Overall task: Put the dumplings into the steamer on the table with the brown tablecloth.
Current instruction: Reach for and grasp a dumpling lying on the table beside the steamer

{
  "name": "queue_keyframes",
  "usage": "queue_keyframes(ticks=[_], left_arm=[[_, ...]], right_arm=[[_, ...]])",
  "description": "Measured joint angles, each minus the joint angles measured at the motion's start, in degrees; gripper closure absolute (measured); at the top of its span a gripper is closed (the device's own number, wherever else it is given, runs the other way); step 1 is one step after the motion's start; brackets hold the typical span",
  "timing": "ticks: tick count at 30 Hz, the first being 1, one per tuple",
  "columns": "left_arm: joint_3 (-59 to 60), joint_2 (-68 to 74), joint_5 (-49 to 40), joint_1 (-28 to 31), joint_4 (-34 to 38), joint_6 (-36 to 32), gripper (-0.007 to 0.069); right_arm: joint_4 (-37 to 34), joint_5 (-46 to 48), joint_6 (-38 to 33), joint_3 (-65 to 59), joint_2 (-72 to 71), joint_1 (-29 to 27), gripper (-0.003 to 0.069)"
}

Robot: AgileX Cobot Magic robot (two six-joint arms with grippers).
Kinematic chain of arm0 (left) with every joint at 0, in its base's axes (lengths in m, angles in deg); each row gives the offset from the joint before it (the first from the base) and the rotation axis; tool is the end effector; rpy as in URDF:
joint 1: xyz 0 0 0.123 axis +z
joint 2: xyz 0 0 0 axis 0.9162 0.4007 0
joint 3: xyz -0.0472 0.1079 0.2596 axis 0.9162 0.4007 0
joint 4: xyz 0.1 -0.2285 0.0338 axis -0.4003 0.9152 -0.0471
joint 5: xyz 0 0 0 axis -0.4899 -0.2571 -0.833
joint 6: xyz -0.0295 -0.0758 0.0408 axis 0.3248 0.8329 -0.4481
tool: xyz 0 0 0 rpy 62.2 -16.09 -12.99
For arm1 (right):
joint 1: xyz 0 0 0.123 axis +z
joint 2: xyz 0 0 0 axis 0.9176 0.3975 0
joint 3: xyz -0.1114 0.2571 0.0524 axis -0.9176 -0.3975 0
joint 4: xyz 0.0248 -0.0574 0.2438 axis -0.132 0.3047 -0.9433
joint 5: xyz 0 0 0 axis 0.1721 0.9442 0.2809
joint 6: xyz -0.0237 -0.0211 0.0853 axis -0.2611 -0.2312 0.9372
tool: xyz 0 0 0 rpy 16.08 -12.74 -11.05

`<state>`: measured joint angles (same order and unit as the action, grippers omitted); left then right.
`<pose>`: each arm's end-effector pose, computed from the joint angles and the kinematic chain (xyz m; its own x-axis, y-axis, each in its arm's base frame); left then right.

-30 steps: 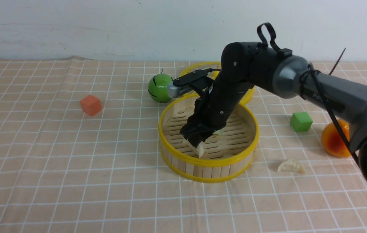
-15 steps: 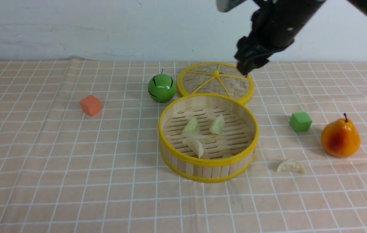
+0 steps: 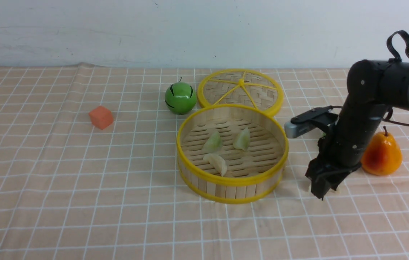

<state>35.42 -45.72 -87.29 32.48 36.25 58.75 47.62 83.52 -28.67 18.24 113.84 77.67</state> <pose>0.0548 -0.0133 0.2626 -0.3495 0.1690 -0.9216 0.3631 0.9312 0.0330 0.3952 0.0916 0.1825 -0.8423 -0.5218 -0.1347 -0.5362 0.8366 0.1124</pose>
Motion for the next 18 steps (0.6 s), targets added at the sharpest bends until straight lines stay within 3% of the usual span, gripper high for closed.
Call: queue_keyframes(ticks=[6, 10, 14, 18], left_arm=[[0.1, 0.0, 0.0, 0.0, 0.0, 0.0, 0.0551], [0.1, 0.0, 0.0, 0.0, -0.1, 0.0, 0.0549], [0.1, 0.0, 0.0, 0.0, -0.1, 0.0, 0.0547], [0.1, 0.0, 0.0, 0.0, -0.1, 0.0, 0.054]], right_arm=[[-0.3, -4.9, -0.6, -1.3, 1.9, 0.0, 0.0418], [-0.3, -1.3, -0.6, -0.2, 1.9, 0.0, 0.0477], [-0.6, 2.9, -0.6, 2.8, 1.5, 0.0, 0.0482], [-1.0, 6.9, 0.0, 8.5, 0.0, 0.0, 0.0424]])
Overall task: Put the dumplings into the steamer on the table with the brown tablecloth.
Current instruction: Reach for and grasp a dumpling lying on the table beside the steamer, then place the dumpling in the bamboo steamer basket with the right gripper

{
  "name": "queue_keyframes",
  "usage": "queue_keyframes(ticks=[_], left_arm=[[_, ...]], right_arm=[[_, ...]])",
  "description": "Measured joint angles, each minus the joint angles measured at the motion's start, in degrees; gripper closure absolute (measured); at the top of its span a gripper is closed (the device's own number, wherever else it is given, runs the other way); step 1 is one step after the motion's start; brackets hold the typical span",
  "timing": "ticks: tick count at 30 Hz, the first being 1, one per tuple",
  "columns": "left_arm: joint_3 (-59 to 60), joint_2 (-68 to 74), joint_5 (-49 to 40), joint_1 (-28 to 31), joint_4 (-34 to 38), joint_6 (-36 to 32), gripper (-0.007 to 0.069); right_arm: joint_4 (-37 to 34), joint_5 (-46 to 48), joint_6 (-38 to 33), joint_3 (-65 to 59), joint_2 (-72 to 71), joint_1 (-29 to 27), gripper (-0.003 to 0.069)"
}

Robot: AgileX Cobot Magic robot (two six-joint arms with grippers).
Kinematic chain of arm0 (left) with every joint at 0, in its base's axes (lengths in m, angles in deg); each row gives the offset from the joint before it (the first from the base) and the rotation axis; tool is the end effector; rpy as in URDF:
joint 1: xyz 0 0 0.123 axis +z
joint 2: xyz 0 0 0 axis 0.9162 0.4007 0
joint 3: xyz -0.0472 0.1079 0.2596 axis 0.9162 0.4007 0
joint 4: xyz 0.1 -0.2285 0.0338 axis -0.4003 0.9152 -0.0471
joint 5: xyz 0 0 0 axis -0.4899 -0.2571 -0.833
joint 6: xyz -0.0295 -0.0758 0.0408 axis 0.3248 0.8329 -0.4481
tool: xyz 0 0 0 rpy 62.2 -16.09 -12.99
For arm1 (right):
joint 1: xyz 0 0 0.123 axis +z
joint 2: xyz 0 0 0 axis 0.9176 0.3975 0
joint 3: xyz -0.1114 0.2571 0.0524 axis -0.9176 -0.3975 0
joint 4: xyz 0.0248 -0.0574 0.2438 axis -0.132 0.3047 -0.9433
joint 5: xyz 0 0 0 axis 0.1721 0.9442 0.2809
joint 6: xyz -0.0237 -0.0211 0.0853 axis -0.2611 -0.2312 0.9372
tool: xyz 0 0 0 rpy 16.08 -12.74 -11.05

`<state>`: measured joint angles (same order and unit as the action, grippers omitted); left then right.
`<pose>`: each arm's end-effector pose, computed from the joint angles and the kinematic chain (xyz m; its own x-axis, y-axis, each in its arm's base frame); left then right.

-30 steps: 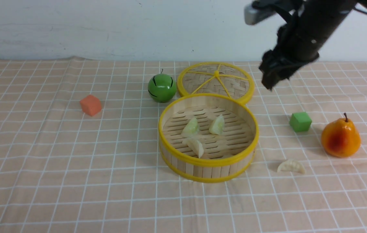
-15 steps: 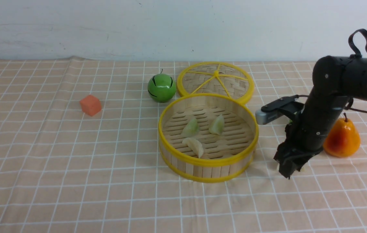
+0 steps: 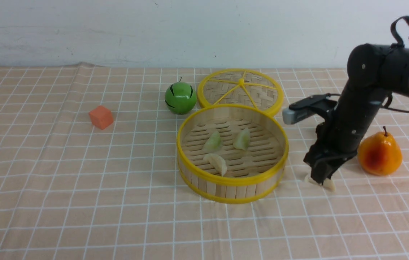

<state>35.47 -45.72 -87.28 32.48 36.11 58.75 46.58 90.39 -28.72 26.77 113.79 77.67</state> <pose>0.0549 -0.0132 0.2623 -0.3489 0.1710 -0.9214 0.3626 0.9313 0.0355 0.4071 0.0963 0.2195 -0.8302 -0.5299 -0.1731 -0.5520 0.8247 0.1231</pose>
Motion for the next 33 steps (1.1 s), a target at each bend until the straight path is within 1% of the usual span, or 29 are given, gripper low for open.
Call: queue_keyframes(ticks=[3, 5, 11, 15, 16, 19, 20, 21, 25, 28, 30, 33], left_arm=[[0.1, 0.0, 0.0, 0.0, 0.0, 0.0, 0.0536], [0.1, 0.0, 0.0, 0.0, 0.0, 0.0, 0.0536], [0.1, 0.0, 0.0, 0.0, 0.0, 0.0, 0.0534], [0.1, 0.0, 0.0, 0.0, 0.0, 0.0, 0.0533], [0.1, 0.0, 0.0, 0.0, 0.0, 0.0, 0.0533], [0.1, 0.0, 0.0, 0.0, 0.0, 0.0, 0.0533], [0.1, 0.0, 0.0, 0.0, 0.0, 0.0, 0.0533], [0.1, 0.0, 0.0, 0.0, 0.0, 0.0, 0.0533], [0.1, 0.0, 0.0, 0.0, 0.0, 0.0, 0.0531], [0.1, 0.0, 0.0, 0.0, 0.0, 0.0, 0.0526], [0.1, 0.0, 0.0, 0.0, 0.0, 0.0, 0.0524], [0.1, 0.0, 0.0, 0.0, 0.0, 0.0, 0.0524]], right_arm=[[0.2, 0.1, 0.1, 2.4, -0.5, 0.0, 0.0368], [1.2, -2.2, 0.1, 2.8, -0.5, 0.0, 0.0332], [2.7, -6.0, 0.1, 2.3, 2.4, 0.0, 0.0319], [2.8, -6.6, 0.7, 2.1, 6.0, 0.0, 0.0352], [2.8, -6.5, 1.4, 2.0, 6.6, 0.0, 0.0373], [3.0, -3.8, 3.8, 2.0, 7.6, 0.0, 0.0482], [3.0, -3.6, 3.9, 2.1, 7.6, 0.0, 0.0482], [3.7, -1.1, 4.3, 2.9, 7.6, 0.0, 0.051], [4.9, 1.6, 4.5, 5.7, 7.6, 0.0, 0.051], [5.9, 2.5, 6.3, 11.0, 7.4, 0.0, 0.051], [5.2, 2.6, 8.5, 14.4, 6.8, 0.1, 0.051], [0.7, 2.8, 10.1, 19.6, 5.6, 1.0, 0.051]])
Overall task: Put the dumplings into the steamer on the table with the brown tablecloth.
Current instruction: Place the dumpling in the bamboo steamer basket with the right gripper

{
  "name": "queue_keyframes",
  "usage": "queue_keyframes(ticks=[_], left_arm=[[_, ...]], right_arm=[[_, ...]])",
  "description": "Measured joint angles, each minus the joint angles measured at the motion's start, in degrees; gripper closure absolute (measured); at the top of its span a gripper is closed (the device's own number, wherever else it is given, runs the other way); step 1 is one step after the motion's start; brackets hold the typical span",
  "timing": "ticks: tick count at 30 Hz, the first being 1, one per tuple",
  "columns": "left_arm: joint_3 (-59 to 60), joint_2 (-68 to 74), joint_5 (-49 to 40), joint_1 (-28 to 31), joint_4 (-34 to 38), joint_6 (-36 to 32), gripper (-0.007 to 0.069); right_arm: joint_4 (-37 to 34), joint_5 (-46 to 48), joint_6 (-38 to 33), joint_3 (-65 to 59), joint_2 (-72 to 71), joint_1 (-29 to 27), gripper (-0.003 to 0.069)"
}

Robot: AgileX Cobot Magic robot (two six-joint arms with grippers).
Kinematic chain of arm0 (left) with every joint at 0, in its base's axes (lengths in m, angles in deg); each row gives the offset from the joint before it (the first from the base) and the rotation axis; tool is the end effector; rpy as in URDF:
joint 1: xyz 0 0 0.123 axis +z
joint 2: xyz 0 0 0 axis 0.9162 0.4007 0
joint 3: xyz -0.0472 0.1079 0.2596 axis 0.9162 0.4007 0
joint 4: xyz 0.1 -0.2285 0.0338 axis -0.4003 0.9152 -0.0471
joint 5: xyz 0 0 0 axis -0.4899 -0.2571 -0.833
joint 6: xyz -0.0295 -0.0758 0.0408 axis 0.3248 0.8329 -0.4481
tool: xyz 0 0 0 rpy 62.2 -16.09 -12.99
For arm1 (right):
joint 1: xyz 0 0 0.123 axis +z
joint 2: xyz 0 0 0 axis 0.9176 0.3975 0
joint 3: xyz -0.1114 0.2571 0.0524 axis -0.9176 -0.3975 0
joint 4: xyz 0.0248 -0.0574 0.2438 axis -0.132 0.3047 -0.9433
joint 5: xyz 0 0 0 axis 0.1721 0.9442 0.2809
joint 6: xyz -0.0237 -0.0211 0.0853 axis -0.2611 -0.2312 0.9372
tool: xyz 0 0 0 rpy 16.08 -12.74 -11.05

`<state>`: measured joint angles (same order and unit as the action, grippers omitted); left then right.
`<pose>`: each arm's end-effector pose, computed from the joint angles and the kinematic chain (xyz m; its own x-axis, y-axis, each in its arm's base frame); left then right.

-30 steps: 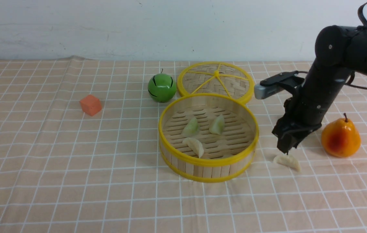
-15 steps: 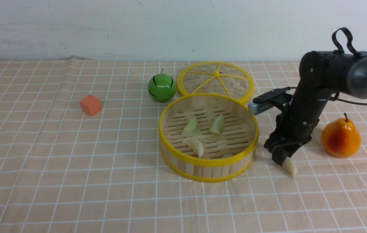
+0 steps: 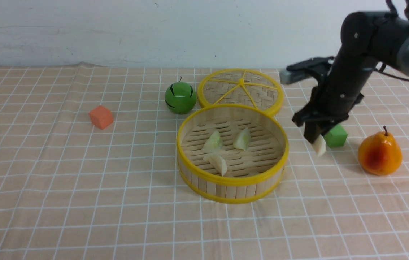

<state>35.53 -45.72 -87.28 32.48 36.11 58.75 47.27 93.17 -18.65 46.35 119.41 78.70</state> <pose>0.0549 -0.0132 0.2620 -0.3497 0.1715 -0.9210 0.3626 0.9312 0.0358 0.4484 0.1121 0.2672 -0.8559 -0.3961 -0.3325 -0.4484 0.8887 0.0954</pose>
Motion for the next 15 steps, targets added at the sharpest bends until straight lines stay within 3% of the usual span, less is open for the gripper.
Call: queue_keyframes(ticks=[6, 11, 15], left_arm=[[0.0, 0.0, 0.1, 0.0, 0.0, 0.0, 0.0522], [0.0, 0.0, 0.1, 0.0, 0.0, 0.0, 0.0515], [0.0, 0.0, 0.1, 0.0, 0.0, 0.0, 0.0515]], right_arm=[[-10.3, -2.1, -2.6, 3.8, -0.3, 6.7, 0.051], [-7.2, -3.8, -10.5, 3.8, 5.1, 10.9, 0.051], [-4.2, -3.6, -9.6, 3.8, 9.5, 11.4, 0.0509]])
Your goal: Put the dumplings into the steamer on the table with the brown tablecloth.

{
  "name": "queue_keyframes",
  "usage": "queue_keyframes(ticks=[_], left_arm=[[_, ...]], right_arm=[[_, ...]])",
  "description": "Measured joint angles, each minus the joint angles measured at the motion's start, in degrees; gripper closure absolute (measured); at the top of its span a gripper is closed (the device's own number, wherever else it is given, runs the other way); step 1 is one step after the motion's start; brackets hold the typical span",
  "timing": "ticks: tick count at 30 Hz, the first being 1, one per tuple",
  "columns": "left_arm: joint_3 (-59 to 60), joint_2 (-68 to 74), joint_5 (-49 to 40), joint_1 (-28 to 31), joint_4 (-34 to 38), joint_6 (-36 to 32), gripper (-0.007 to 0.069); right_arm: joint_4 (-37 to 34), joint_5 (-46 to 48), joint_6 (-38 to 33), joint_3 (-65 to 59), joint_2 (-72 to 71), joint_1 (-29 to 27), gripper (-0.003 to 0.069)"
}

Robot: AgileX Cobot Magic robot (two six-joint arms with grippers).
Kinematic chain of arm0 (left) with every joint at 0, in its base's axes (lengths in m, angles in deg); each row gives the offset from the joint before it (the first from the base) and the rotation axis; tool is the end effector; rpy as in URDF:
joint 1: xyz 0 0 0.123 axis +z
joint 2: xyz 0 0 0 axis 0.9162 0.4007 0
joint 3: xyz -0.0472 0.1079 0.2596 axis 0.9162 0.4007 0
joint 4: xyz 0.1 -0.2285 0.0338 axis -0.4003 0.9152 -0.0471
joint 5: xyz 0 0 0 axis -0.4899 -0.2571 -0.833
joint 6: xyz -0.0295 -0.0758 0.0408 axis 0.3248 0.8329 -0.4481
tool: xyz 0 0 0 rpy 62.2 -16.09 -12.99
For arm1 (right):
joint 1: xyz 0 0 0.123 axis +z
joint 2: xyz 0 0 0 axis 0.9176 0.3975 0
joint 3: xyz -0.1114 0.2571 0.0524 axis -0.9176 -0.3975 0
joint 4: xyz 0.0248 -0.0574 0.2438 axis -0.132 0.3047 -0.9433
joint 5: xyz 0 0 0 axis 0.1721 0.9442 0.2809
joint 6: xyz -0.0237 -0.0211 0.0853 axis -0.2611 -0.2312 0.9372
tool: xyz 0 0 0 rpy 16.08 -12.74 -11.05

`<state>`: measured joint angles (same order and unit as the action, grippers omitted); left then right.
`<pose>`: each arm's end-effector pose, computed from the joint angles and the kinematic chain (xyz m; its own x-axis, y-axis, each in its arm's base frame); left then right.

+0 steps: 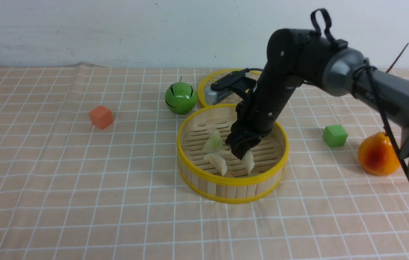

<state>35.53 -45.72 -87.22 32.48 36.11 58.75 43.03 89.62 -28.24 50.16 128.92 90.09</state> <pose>0.0550 -0.0133 0.2621 -0.3489 0.1712 -0.9214 0.3629 0.9311 0.0356 0.4431 0.2158 0.2092 -0.6831 -0.6492 -0.3346 -0.7142 0.6896 0.1202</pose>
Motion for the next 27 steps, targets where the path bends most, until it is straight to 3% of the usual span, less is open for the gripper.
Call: queue_keyframes(ticks=[3, 10, 14, 16, 21, 27], left_arm=[[0.0, 0.0, 0.0, 0.0, 0.0, 0.0, 0.0515], [0.0, 0.0, 0.8, 0.0, 0.0, 0.0, 0.0513], [0.0, 0.0, 0.8, 0.0, 0.0, 0.0, 0.0513], [0.0, 0.0, 0.8, 0.0, 0.0, 0.0, 0.0513], [0.0, 0.0, 0.9, 0.0, 0.0, 0.0, 0.0512], [0.0, 0.0, 1.6, 0.0, 2.3, 0.0, 0.0506]], right_arm=[[0.1, -0.7, 2.5, 0.0, 0.8, 0.0, 0.0475], [0.8, 0.0, 6.9, -2.0, -0.9, 0.0, 0.0248], [0.7, 1.8, 10.1, -2.2, -6.8, -0.2, 0.0218], [0.7, 2.7, 11.4, -2.1, -9.9, -0.3, 0.0224], [1.6, 4.2, 13.0, -0.8, -25.2, -1.1, 0.0332], [8.5, 5.1, 14.2, -4.6, -44.8, -1.1, 0.0577]])
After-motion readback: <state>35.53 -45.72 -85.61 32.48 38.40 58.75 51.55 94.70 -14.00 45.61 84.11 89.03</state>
